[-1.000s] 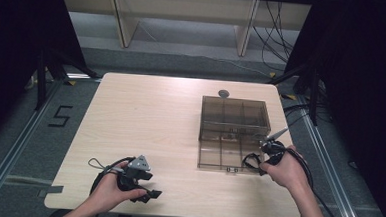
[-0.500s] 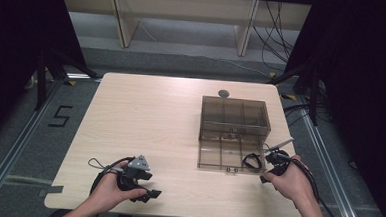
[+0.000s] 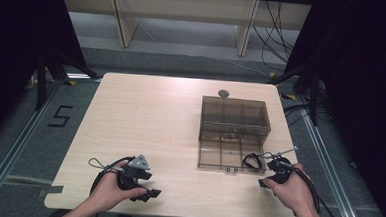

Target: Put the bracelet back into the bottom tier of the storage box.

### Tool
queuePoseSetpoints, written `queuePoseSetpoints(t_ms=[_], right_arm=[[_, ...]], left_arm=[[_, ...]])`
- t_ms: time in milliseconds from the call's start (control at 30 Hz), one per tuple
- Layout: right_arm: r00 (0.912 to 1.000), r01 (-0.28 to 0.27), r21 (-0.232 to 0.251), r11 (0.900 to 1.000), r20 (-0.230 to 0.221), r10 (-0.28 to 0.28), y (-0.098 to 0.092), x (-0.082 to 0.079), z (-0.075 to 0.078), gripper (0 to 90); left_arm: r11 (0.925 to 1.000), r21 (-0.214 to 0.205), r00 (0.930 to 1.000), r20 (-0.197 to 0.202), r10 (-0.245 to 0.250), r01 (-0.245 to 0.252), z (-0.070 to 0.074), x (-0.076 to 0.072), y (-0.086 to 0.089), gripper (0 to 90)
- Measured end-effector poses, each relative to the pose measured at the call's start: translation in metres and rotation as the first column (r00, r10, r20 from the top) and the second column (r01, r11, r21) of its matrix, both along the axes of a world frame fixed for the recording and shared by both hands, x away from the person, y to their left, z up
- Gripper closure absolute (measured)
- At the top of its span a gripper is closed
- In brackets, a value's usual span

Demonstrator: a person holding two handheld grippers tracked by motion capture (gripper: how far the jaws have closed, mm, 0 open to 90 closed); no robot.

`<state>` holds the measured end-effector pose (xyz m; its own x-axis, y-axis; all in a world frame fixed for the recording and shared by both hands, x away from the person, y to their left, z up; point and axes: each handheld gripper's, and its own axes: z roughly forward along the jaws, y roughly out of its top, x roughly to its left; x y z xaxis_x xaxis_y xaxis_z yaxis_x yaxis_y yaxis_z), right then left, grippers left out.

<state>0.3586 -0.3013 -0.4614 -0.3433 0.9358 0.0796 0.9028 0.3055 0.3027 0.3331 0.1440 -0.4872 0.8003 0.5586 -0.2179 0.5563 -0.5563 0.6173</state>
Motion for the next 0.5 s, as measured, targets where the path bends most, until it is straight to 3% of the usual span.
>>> queuePoseSetpoints(t_ms=[67, 167, 233, 267, 333, 500], right_arm=[[0.9995, 0.004, 0.02, 0.9998, 0.031, -0.004, -0.0001, -0.0029, -0.0002, 64.4], [0.9988, 0.002, 0.008, 1.0, 0.048, -0.003, -0.0016, -0.004, 0.0003, 63.3], [0.9977, 0.03, 0.049, 0.9984, 0.06, -0.032, 0.0004, -0.006, 0.0003, 62.8], [0.9976, 0.024, 0.022, 0.9994, 0.064, -0.026, -0.0015, -0.0057, -0.0001, 62.7], [0.9967, 0.016, 0.045, 0.9989, 0.079, -0.019, -0.0029, -0.0057, -0.0008, 62.5], [0.9959, 0.008, 0.04, 0.9992, 0.089, -0.012, -0.006, -0.0064, -0.0002, 62.0]], left_arm=[[1.0, 0.0, 1.0, 0.005, -0.005, 0.005, 0.0004, 0.0001, 0.0004, 27.5], [0.9999, -0.005, 0.9999, -0.001, -0.011, 0.011, 0.0, 0.0003, 0.0, 27.5], [0.9998, 0.002, 0.9998, 0.006, -0.021, 0.021, -0.0001, 0.0012, 0.0, 27.5], [0.9998, -0.001, 0.9998, 0.003, -0.021, 0.021, -0.0004, 0.0012, -0.0002, 27.6], [1.0, 0.0, 1.0, -0.008, -0.004, 0.004, -0.0019, 0.0011, -0.0003, 27.5], [0.9999, 0.002, 0.9999, -0.007, -0.01, 0.01, -0.002, 0.0014, -0.001, 27.5]])
